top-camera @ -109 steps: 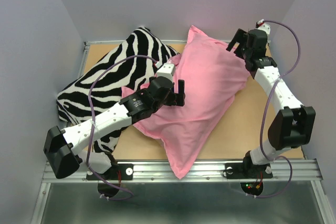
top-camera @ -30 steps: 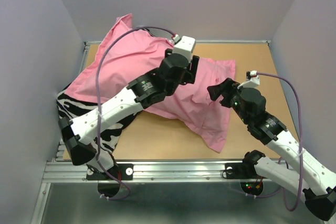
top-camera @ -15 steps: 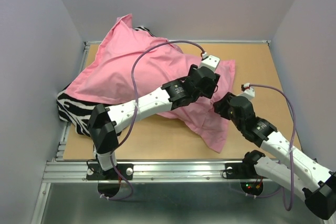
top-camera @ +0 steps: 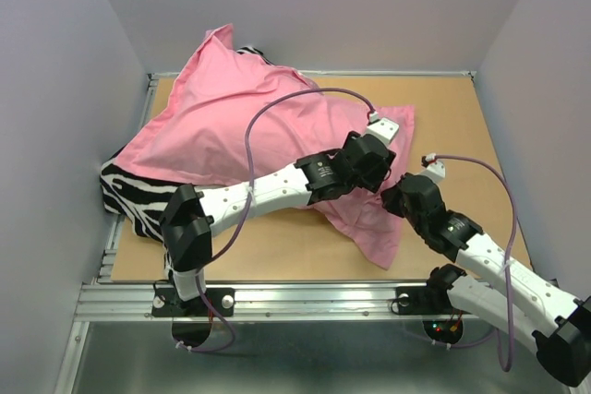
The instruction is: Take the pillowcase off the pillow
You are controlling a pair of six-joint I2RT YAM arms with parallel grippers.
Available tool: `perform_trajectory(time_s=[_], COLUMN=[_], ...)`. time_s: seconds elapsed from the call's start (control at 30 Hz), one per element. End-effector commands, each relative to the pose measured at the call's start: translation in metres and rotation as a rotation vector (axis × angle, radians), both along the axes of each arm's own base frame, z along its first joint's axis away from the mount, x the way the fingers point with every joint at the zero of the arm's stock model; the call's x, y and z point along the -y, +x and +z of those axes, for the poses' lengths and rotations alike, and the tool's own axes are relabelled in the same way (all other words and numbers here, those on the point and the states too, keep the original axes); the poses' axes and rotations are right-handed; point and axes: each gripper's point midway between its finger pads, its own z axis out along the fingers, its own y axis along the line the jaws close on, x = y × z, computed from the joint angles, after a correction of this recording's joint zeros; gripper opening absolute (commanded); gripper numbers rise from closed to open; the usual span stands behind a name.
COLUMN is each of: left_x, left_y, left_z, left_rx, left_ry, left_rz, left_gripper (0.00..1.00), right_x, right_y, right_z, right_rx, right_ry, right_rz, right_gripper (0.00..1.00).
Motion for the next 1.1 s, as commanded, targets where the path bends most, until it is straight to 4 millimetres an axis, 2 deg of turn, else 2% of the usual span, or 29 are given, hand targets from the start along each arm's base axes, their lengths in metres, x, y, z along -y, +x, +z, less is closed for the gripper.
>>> perform_trajectory(time_s=[0.0,0.07,0.13,0.17,0.23,0.3,0.47,0.53,0.57,0.63,0.67,0.73,0.77,0.8,0.83,0.9,0.93,0.97,1.03,1.07], left_x=[-0.001,-0.008,-0.014,-0.025,-0.036,-0.048,-0.083,-0.099,-0.111,-0.129,-0.143,-0.156,-0.163,-0.164,-0.163,-0.151,-0.149,-0.143,-0.140,-0.135], left_y=[-0.002,0.002,0.007,0.012,0.015,0.020,0.026,0.030,0.037,0.042,0.050,0.054,0.056,0.054,0.053,0.044,0.040,0.036,0.028,0.025], left_z=[-0.003,-0.015,-0.019,-0.020,-0.016,-0.005,0.024,0.024,0.032,0.026,0.033,0.028,0.032,0.025,0.027,0.013,0.008,0.006,-0.009,-0.011], left_rx=[0.048,0.056,0.067,0.089,0.105,0.137,0.178,0.173,0.174,0.168,0.170,0.158,0.155,0.143,0.141,0.086,0.074,0.065,0.035,0.029], left_ry=[0.083,0.140,0.173,0.209,0.234,0.246,0.226,0.225,0.198,0.210,0.190,0.194,0.173,0.177,0.153,0.131,0.125,0.099,0.094,0.070], left_rz=[0.018,0.055,0.094,0.142,0.189,0.244,0.343,0.376,0.406,0.434,0.471,0.489,0.498,0.489,0.477,0.408,0.393,0.383,0.358,0.346], left_gripper=[0.70,0.67,0.46,0.26,0.09,0.00,0.00,0.00,0.00,0.00,0.00,0.00,0.00,0.00,0.00,0.00,0.00,0.00,0.00,0.00], right_x=[0.006,0.007,0.010,0.011,0.011,0.011,0.012,0.012,0.013,0.011,0.010,0.007,0.005,0.003,-0.001,-0.009,-0.013,-0.017,-0.027,-0.030], right_y=[-0.004,-0.006,-0.007,-0.008,-0.009,-0.010,-0.013,-0.015,-0.017,-0.020,-0.021,-0.023,-0.024,-0.024,-0.024,-0.026,-0.025,-0.025,-0.028,-0.028], right_z=[-0.016,-0.017,-0.018,-0.019,-0.019,-0.021,-0.029,-0.037,-0.042,-0.047,-0.048,-0.049,-0.048,-0.046,-0.041,-0.035,-0.025,-0.018,-0.003,0.015], right_rx=[-0.021,-0.021,-0.023,-0.025,-0.027,-0.032,-0.057,-0.080,-0.094,-0.109,-0.114,-0.120,-0.119,-0.115,-0.109,-0.104,-0.086,-0.074,-0.044,0.000], right_ry=[-0.014,-0.014,-0.018,-0.020,-0.019,-0.022,-0.035,-0.041,-0.043,-0.035,-0.027,-0.014,-0.014,-0.012,-0.008,0.008,0.023,0.033,0.065,0.091], right_rz=[-0.029,-0.031,-0.039,-0.039,-0.036,-0.033,-0.034,-0.031,-0.032,-0.023,-0.021,-0.002,0.010,0.024,0.053,0.100,0.123,0.150,0.210,0.229], right_gripper=[0.01,0.01,0.01,0.00,0.01,0.01,0.01,0.01,0.01,0.01,0.01,0.01,0.03,0.04,0.09,0.17,0.22,0.33,0.47,0.56])
